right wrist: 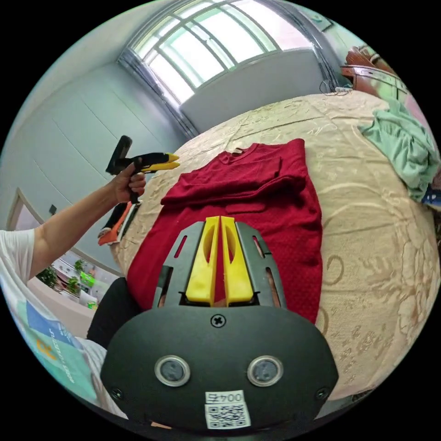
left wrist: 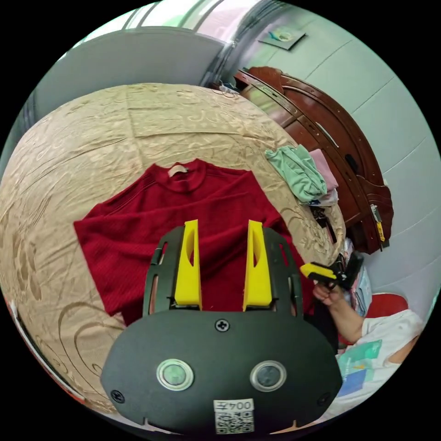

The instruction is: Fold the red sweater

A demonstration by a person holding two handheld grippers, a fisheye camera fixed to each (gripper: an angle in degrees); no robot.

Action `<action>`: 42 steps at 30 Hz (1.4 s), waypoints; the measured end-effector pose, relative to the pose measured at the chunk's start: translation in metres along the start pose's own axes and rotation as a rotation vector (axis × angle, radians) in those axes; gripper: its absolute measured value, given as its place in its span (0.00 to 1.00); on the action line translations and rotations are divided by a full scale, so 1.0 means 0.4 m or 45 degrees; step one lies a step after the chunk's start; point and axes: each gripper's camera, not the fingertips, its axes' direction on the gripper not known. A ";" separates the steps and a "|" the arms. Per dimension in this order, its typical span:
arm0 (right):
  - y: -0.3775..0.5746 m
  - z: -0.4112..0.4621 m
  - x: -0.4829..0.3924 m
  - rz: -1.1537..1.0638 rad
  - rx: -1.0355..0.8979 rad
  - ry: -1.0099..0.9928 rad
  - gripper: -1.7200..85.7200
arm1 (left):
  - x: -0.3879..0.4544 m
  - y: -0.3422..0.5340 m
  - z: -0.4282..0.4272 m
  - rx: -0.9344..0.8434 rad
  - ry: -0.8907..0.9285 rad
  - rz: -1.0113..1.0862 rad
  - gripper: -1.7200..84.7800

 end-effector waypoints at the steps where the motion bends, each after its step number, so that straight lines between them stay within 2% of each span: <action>1: -0.024 0.013 -0.011 -0.023 0.002 0.051 0.01 | -0.062 0.073 -0.014 0.039 -0.060 -0.068 0.17; 4: -0.137 0.116 -0.054 -0.128 -0.048 0.267 0.01 | -0.205 0.206 -0.005 0.019 -0.112 -0.254 0.14; 6: -0.185 0.271 -0.032 -0.112 -0.387 0.443 0.01 | -0.259 0.268 0.022 -0.030 -0.103 -0.320 0.12; 7: -0.184 0.306 -0.019 -0.084 -0.504 0.457 0.01 | -0.274 0.298 0.011 0.030 -0.079 -0.334 0.12; 10: -0.195 0.227 -0.025 -0.021 -0.368 0.326 0.01 | -0.275 0.326 -0.058 0.070 0.027 -0.319 0.11; 11: -0.180 0.154 -0.043 -0.040 -0.246 0.264 0.01 | -0.266 0.333 -0.085 0.099 0.056 -0.282 0.11; 14: -0.078 -0.013 -0.077 -0.077 -0.148 0.151 0.01 | -0.213 0.435 -0.257 0.332 0.226 -0.140 0.09; 18: 0.161 -0.203 -0.101 0.061 -0.049 -0.021 0.01 | -0.180 0.754 -0.431 0.623 0.644 -0.181 0.05; 21: 0.308 -0.288 -0.104 0.188 0.002 -0.006 0.02 | -0.161 1.004 -0.490 0.720 0.687 -0.279 0.04; 23: 0.366 -0.314 -0.087 0.267 0.003 0.033 0.02 | -0.153 1.116 -0.506 0.699 0.671 -0.323 0.04; 25: 0.398 -0.320 -0.066 0.326 -0.068 0.083 0.04 | -0.142 1.210 -0.521 0.602 0.555 -0.356 0.06; 29: 0.428 -0.315 -0.037 0.324 -0.215 0.221 0.12 | -0.136 1.280 -0.519 0.438 0.400 -0.352 0.11; 36: 0.438 -0.272 0.058 0.523 -0.407 0.131 0.17 | -0.197 1.400 -0.415 0.232 0.402 -0.513 0.16; 42: 0.463 -0.244 0.129 0.684 -0.465 0.132 0.18 | -0.178 1.420 -0.349 0.105 0.326 -0.485 0.18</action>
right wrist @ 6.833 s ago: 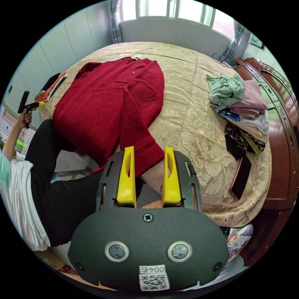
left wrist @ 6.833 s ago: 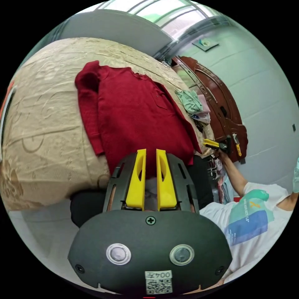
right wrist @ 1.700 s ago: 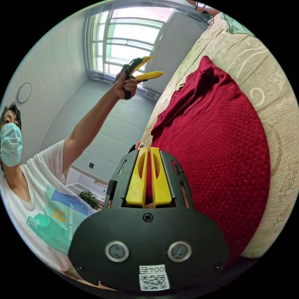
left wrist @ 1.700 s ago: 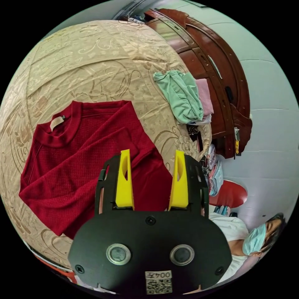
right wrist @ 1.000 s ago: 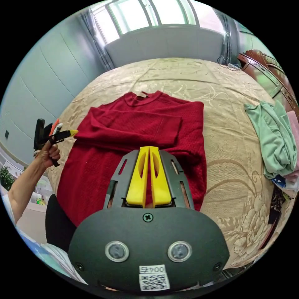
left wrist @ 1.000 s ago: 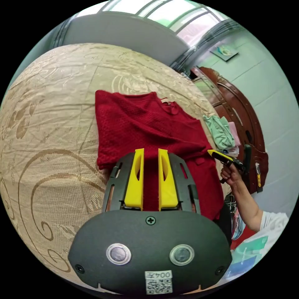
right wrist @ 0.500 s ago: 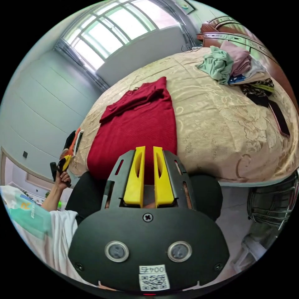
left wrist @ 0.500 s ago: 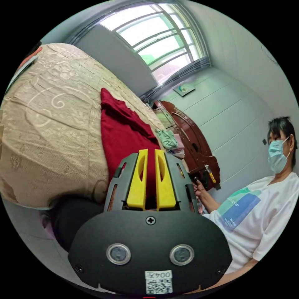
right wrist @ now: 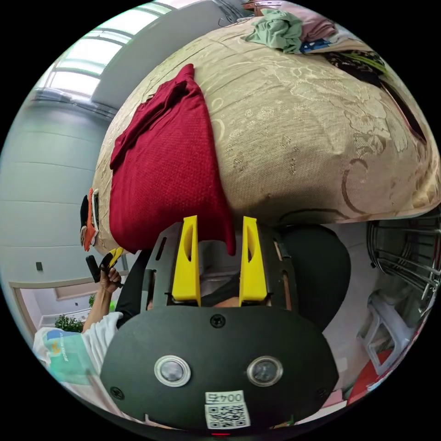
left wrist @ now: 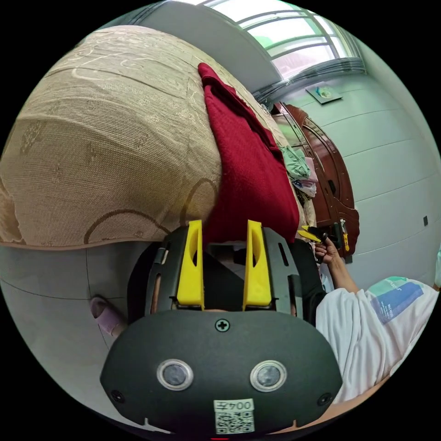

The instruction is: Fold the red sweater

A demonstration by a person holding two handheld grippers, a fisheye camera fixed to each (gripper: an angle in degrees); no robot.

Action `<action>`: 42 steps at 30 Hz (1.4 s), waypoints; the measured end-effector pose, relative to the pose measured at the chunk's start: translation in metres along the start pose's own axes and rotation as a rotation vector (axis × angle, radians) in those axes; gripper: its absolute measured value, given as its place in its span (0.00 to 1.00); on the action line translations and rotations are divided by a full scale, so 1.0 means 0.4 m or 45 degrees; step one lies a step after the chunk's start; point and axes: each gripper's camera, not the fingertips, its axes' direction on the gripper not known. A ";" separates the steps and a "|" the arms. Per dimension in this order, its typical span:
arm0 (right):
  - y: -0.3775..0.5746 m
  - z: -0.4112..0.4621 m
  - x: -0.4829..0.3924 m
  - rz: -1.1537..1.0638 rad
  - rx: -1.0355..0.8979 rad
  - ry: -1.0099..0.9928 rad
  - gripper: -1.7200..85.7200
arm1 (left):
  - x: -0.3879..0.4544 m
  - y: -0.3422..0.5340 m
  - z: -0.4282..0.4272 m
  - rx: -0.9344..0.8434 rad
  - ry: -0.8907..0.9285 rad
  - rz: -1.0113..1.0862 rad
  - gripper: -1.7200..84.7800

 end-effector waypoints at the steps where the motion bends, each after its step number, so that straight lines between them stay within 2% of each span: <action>1: -0.001 0.004 0.007 0.016 -0.001 -0.012 0.18 | 0.005 0.004 0.009 -0.002 -0.032 0.016 0.18; 5: -0.009 0.044 0.040 0.076 -0.002 -0.111 0.18 | 0.023 0.019 0.020 0.002 -0.070 0.076 0.20; 13: -0.045 0.080 0.056 0.067 -0.062 -0.074 0.18 | 0.068 0.052 0.075 -0.220 -0.225 0.221 0.22; 19: -0.060 0.084 0.079 0.003 -0.122 -0.074 0.17 | 0.060 0.051 0.085 -0.202 -0.216 0.157 0.22; 22: -0.056 0.101 0.075 -0.071 -0.190 -0.074 0.14 | 0.065 0.065 0.075 -0.192 -0.190 0.147 0.22; 26: -0.057 0.100 0.078 -0.109 -0.197 -0.004 0.06 | 0.067 0.078 0.063 -0.178 -0.176 0.130 0.22; 31: -0.041 0.065 0.090 -0.169 -0.187 -0.021 0.04 | 0.071 0.099 0.035 -0.183 -0.093 0.102 0.18; 34: -0.023 0.028 0.109 -0.191 -0.134 -0.097 0.03 | 0.061 0.105 0.023 -0.183 -0.076 0.084 0.18; 39: 0.006 -0.032 0.168 -0.144 -0.030 -0.365 0.03 | 0.059 0.094 0.010 -0.198 -0.086 0.095 0.18; 42: 0.018 -0.044 0.181 -0.155 -0.019 -0.389 0.03 | 0.056 0.081 0.004 -0.212 -0.105 0.104 0.18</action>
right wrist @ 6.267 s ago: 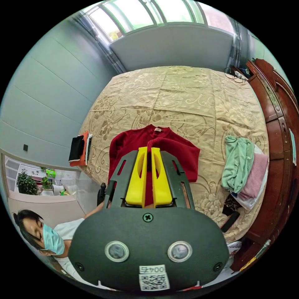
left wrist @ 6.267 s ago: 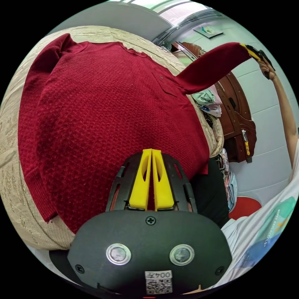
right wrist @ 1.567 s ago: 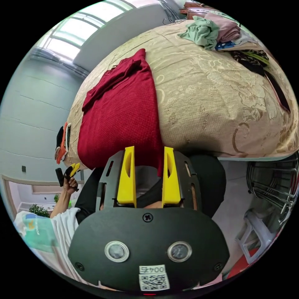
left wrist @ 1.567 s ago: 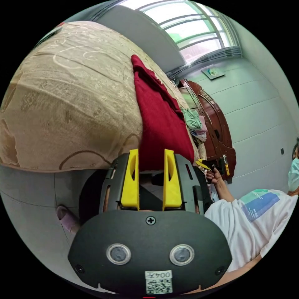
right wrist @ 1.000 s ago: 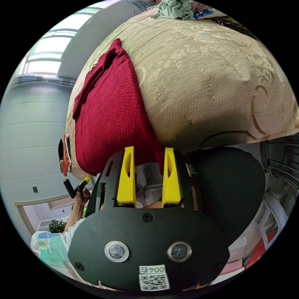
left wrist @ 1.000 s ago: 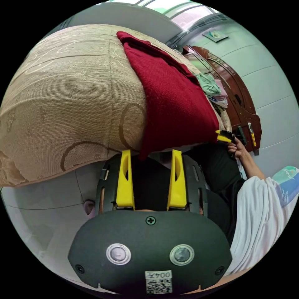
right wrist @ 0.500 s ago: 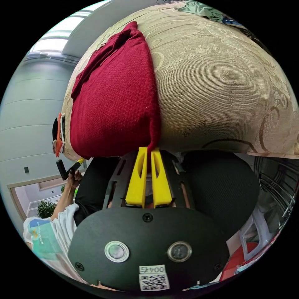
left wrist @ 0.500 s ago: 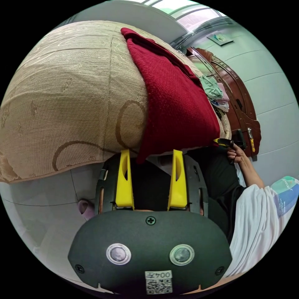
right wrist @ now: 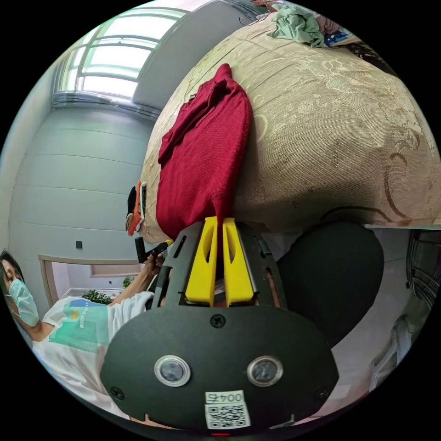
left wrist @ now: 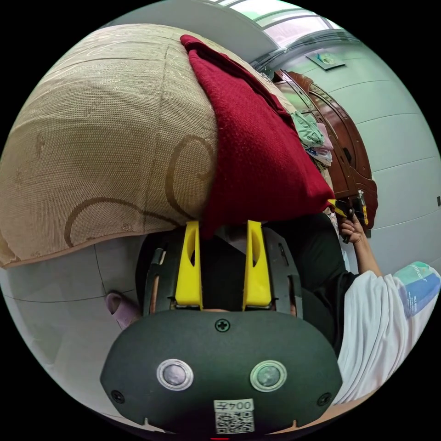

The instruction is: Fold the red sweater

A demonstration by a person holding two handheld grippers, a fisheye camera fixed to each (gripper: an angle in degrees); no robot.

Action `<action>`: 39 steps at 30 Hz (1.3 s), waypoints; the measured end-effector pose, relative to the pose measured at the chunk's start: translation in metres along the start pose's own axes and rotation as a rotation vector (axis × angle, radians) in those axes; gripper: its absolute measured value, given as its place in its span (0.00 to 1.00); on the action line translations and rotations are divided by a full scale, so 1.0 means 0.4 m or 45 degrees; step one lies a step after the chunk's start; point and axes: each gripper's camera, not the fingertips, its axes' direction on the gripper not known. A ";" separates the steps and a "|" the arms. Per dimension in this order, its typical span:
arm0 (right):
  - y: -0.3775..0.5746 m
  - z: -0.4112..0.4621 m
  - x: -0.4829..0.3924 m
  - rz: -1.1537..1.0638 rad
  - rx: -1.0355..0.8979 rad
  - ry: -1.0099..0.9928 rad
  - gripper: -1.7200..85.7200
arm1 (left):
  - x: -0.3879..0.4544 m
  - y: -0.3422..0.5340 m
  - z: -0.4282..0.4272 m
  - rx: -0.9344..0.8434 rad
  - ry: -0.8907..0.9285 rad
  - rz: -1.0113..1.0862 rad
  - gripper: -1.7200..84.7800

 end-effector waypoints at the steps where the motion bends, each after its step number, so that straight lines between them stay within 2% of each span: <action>1: 0.002 -0.001 0.001 -0.003 -0.001 0.002 0.03 | -0.003 -0.006 -0.006 -0.004 -0.008 0.002 0.18; 6: 0.021 -0.016 0.014 -0.011 0.013 -0.019 0.03 | -0.015 -0.021 -0.044 -0.014 -0.028 0.002 0.12; 7: 0.023 -0.019 0.014 -0.013 0.017 -0.022 0.03 | -0.015 -0.019 -0.062 -0.003 0.023 0.009 0.08; 11: 0.037 -0.049 0.013 -0.046 0.051 -0.062 0.03 | -0.019 -0.014 -0.125 0.003 0.259 0.030 0.06; 14: 0.047 -0.092 0.003 -0.110 0.102 -0.162 0.02 | -0.012 -0.009 -0.231 0.099 0.464 0.064 0.06; 16: 0.050 -0.125 -0.007 -0.158 0.127 -0.219 0.02 | -0.009 0.002 -0.338 0.248 0.634 0.073 0.05; 22: 0.074 -0.243 -0.055 -0.331 0.175 -0.330 0.02 | 0.031 0.003 -0.533 0.530 0.874 0.164 0.05; 29: 0.233 -0.365 -0.086 -0.437 0.143 -0.391 0.02 | 0.080 0.095 -0.679 0.487 0.895 0.198 0.05; 33: 0.330 -0.390 -0.066 -0.405 0.164 -0.482 0.02 | 0.083 0.192 -0.720 0.447 0.939 0.113 0.05; 39: 0.252 -0.366 -0.048 -0.302 0.219 -0.589 0.02 | 0.021 0.124 -0.695 0.493 1.068 -0.052 0.05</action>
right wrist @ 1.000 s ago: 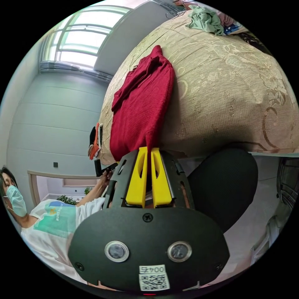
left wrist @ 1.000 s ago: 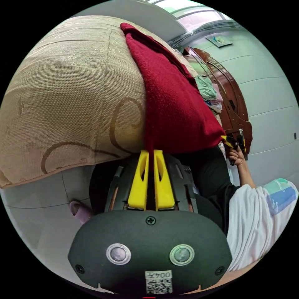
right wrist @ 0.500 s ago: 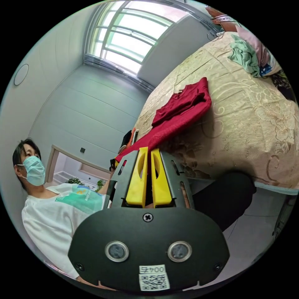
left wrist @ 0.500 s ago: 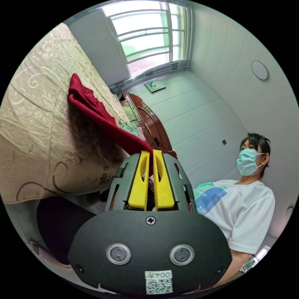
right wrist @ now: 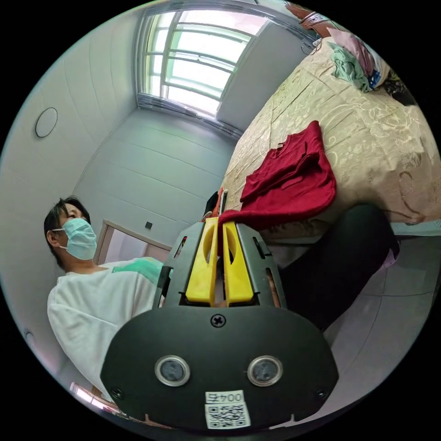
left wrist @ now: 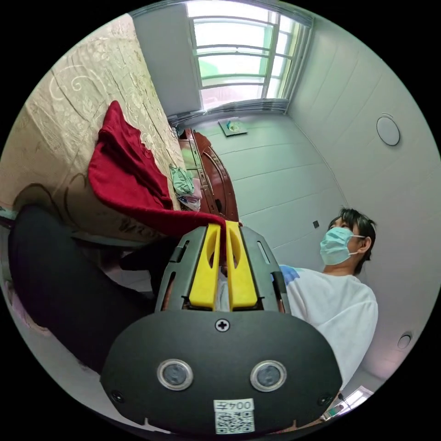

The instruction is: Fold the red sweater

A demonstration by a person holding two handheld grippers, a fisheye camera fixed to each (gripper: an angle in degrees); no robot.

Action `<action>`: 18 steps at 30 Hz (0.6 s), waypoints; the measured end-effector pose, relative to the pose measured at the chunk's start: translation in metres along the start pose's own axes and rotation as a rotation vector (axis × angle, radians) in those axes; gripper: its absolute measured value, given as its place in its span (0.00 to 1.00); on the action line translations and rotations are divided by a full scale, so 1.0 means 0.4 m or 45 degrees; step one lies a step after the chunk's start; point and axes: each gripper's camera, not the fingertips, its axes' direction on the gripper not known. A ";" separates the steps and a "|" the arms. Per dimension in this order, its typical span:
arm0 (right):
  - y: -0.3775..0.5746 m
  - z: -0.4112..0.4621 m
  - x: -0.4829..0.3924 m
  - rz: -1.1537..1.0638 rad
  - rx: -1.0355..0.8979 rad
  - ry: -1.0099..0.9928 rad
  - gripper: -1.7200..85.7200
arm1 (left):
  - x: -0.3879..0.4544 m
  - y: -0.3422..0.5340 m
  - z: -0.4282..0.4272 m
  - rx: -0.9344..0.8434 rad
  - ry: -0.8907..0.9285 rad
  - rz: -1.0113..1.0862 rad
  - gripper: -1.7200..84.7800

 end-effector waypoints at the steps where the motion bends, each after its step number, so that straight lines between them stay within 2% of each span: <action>1: -0.021 0.004 -0.002 -0.007 0.012 -0.006 0.02 | -0.008 -0.043 0.007 0.035 0.019 -0.008 0.05; 10: -0.453 0.141 0.028 0.019 0.092 0.036 0.02 | -0.113 -0.526 0.109 0.147 -0.036 -0.026 0.05; 18: -0.814 0.359 0.252 0.284 0.064 0.182 0.03 | -0.372 -0.863 0.228 0.201 -0.277 -0.177 0.06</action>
